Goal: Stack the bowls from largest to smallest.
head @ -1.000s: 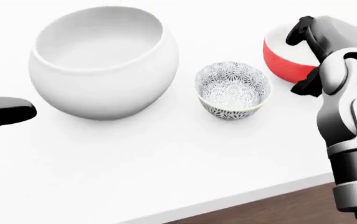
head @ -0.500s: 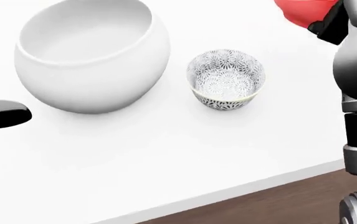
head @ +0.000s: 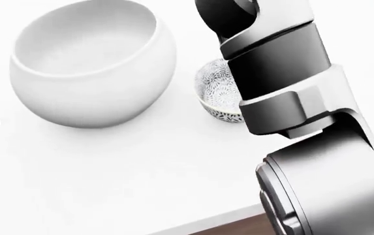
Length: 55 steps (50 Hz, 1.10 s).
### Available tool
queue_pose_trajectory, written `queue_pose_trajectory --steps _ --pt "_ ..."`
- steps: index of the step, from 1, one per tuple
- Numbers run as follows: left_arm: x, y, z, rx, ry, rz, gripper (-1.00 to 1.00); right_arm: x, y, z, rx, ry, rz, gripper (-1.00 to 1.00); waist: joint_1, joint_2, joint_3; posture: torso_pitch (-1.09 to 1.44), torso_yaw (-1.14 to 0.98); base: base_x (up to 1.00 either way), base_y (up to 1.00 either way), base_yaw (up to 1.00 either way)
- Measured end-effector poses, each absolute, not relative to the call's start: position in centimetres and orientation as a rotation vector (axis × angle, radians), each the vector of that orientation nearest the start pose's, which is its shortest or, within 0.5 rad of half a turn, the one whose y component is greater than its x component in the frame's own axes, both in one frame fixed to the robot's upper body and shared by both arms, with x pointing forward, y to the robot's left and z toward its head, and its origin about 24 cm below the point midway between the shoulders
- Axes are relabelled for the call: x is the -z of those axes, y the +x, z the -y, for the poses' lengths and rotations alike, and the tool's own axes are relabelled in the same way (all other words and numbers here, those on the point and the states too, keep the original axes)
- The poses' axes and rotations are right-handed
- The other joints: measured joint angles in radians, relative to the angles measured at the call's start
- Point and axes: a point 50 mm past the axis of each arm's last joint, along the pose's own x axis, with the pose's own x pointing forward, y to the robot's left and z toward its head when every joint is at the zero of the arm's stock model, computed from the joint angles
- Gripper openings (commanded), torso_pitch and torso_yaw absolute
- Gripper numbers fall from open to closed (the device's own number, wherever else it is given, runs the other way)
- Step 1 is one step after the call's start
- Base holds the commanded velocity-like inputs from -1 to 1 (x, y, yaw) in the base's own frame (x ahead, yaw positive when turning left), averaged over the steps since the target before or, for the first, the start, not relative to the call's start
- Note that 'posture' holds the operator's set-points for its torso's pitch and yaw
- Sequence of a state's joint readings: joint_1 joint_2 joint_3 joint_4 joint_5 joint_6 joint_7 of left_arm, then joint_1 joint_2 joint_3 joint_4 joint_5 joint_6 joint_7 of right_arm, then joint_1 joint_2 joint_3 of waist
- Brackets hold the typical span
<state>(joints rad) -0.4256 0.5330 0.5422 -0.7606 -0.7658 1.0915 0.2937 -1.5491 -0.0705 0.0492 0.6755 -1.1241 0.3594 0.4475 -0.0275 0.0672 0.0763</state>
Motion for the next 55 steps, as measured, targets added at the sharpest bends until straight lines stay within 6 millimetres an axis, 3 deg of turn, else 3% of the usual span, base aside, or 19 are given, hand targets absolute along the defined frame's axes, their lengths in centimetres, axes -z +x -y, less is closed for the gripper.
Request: queue_pose_trajectory --steps 8,22,55 --pt "-25.8 22.8 -24.0 -0.140 -0.009 0.219 1.00 -37.2 37.7 0.8 -0.064 -1.261 0.412 -1.00 -0.002 0.006 0.000 0.00 0.00 0.00 0.00 0.00" --pt "-26.0 22.6 -24.3 -0.143 -0.013 0.226 1.00 -35.7 37.1 -1.9 -0.163 -1.259 0.490 -1.00 -0.005 0.015 0.002 0.00 0.00 0.00 0.00 0.00" --pt "-25.8 22.3 -25.3 -0.158 -0.044 0.225 1.00 -32.1 36.6 -4.5 -0.416 -1.305 0.566 -1.00 -0.009 0.020 -0.003 0.00 0.00 0.00 0.00 0.00"
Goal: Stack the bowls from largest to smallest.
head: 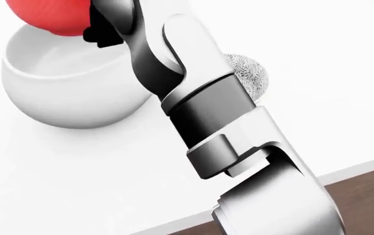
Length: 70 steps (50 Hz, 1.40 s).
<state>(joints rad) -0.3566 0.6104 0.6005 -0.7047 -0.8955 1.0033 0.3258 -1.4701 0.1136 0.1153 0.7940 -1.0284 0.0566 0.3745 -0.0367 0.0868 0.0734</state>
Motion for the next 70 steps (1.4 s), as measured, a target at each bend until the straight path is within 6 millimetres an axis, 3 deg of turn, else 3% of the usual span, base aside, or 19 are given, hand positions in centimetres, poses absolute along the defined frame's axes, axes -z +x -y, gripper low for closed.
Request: queue_pose_trajectory --steps 5,6,8,16,21,25,41,50,55,61,70 --pt "-25.7 22.3 -25.7 -0.166 -0.047 0.221 1.00 -31.5 36.8 -4.7 -0.423 -1.304 0.567 -1.00 0.000 -0.001 -0.001 0.00 0.00 0.00 0.00 0.00" --pt "-25.7 22.3 -25.7 -0.168 -0.047 0.223 1.00 -31.4 36.8 -4.8 -0.426 -1.306 0.564 -0.65 0.000 -0.001 -0.002 0.00 0.00 0.00 0.00 0.00" --pt "-25.7 22.3 -25.8 -0.170 -0.046 0.224 1.00 -31.1 36.8 -4.8 -0.431 -1.311 0.563 -0.51 0.000 -0.001 -0.003 0.00 0.00 0.00 0.00 0.00" --pt "-25.6 22.5 -25.7 -0.162 -0.044 0.225 1.00 -30.1 37.0 -4.9 -0.462 -1.327 0.541 -0.11 0.002 -0.003 -0.001 0.00 0.00 0.00 0.00 0.00" --pt "-25.6 22.5 -25.7 -0.165 -0.045 0.222 1.00 -30.1 37.1 -4.9 -0.452 -1.334 0.547 -0.09 0.000 -0.004 -0.002 0.00 0.00 0.00 0.00 0.00" --pt "-25.6 22.4 -25.8 -0.168 -0.046 0.228 1.00 -30.1 37.1 -4.9 -0.448 -1.338 0.551 0.12 0.001 -0.002 -0.005 0.00 0.00 0.00 0.00 0.00" --pt "-25.4 22.6 -25.7 -0.166 -0.046 0.229 1.00 -31.6 36.2 -4.6 -0.431 -1.345 0.608 0.07 0.003 -0.003 -0.008 0.00 0.00 0.00 0.00 0.00" --pt "-25.4 22.6 -25.3 -0.159 -0.042 0.226 1.00 -35.6 34.6 -2.9 -0.364 -1.359 0.661 0.10 0.004 -0.008 -0.003 0.00 0.00 0.00 0.00 0.00" --pt "-25.5 22.6 -25.0 -0.152 -0.038 0.227 1.00 -37.3 33.7 -1.1 -0.320 -1.367 0.681 0.10 0.005 -0.012 -0.005 0.00 0.00 0.00 0.00 0.00" --pt "-25.3 22.8 -24.7 -0.151 -0.036 0.224 1.00 -37.4 33.0 2.0 -0.280 -1.380 0.640 0.09 0.007 -0.017 0.000 0.00 0.00 0.00 0.00 0.00" --pt "-25.4 23.1 -24.0 -0.143 -0.027 0.218 1.00 -38.0 29.8 6.4 -0.229 -1.409 0.617 0.18 0.006 -0.025 0.002 0.00 0.00 0.00 0.00 0.00"
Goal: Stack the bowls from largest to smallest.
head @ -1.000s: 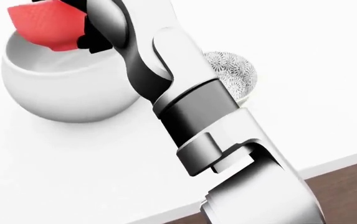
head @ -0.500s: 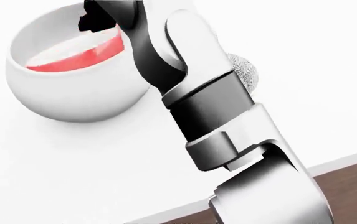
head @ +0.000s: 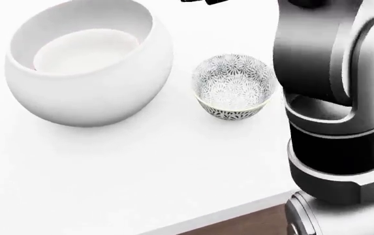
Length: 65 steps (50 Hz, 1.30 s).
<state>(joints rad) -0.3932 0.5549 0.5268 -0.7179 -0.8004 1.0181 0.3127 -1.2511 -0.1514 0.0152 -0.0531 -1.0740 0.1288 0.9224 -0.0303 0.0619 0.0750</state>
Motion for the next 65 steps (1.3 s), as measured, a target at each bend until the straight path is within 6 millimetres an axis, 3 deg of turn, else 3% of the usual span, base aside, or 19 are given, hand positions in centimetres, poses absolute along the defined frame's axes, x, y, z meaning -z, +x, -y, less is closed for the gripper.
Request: queue_pose_trajectory --steps 14,27,31,51,65 --pt "-25.1 23.3 -23.6 -0.139 -0.022 0.212 1.00 -34.2 27.2 8.6 -0.287 -1.425 0.538 0.51 -0.003 -0.004 -0.004 0.00 0.00 0.00 0.00 0.00" --pt "-24.6 23.3 -23.6 -0.139 -0.018 0.205 1.00 -34.0 24.3 10.0 -0.292 -1.452 0.525 0.46 -0.003 -0.011 -0.007 0.00 0.00 0.00 0.00 0.00" --pt "-24.9 23.2 -23.5 -0.141 -0.016 0.212 1.00 -33.0 23.7 10.2 -0.323 -1.464 0.500 0.40 -0.004 -0.014 -0.009 0.00 0.00 0.00 0.00 0.00" --pt "-24.8 23.3 -23.8 -0.147 -0.017 0.208 1.00 -29.8 24.9 11.1 -0.389 -1.509 0.364 0.29 -0.001 -0.011 -0.014 0.00 0.00 0.00 0.00 0.00" --pt "-24.9 23.3 -23.7 -0.144 -0.014 0.210 1.00 -27.3 27.2 12.4 -0.393 -1.528 0.261 0.22 0.000 -0.014 -0.020 0.00 0.00 0.00 0.00 0.00"
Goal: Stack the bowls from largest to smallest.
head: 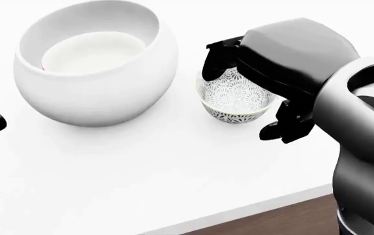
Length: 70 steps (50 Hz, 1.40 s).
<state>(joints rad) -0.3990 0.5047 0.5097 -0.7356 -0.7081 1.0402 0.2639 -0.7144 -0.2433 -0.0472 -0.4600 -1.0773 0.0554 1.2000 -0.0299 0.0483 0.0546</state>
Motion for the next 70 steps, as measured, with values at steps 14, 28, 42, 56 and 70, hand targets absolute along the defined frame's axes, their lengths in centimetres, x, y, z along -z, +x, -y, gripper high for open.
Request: queue_pose_trajectory --steps 14,28,42,56,70 --pt "-24.5 23.5 -23.7 -0.143 -0.019 0.202 1.00 -25.6 29.5 12.5 -0.393 -1.492 0.222 0.15 0.003 -0.002 -0.003 0.00 0.00 0.00 0.00 0.00" --pt "-24.2 23.3 -23.9 -0.153 -0.014 0.203 1.00 -24.0 30.3 12.4 -0.406 -1.477 0.194 0.13 0.007 -0.006 -0.005 0.00 0.00 0.00 0.00 0.00" --pt "-24.6 23.3 -23.9 -0.150 -0.011 0.208 1.00 -22.9 31.6 13.5 -0.377 -1.440 0.159 0.11 0.008 -0.009 -0.009 0.00 0.00 0.00 0.00 0.00" --pt "-24.2 23.4 -24.0 -0.152 -0.016 0.199 1.00 -21.6 32.4 13.8 -0.352 -1.415 0.164 -0.30 0.013 -0.013 -0.016 0.00 0.00 0.00 0.00 0.00" --pt "-24.0 23.4 -24.1 -0.157 -0.016 0.202 1.00 -22.0 32.4 13.8 -0.325 -1.415 0.184 -1.00 0.020 -0.016 -0.018 0.00 0.00 0.00 0.00 0.00"
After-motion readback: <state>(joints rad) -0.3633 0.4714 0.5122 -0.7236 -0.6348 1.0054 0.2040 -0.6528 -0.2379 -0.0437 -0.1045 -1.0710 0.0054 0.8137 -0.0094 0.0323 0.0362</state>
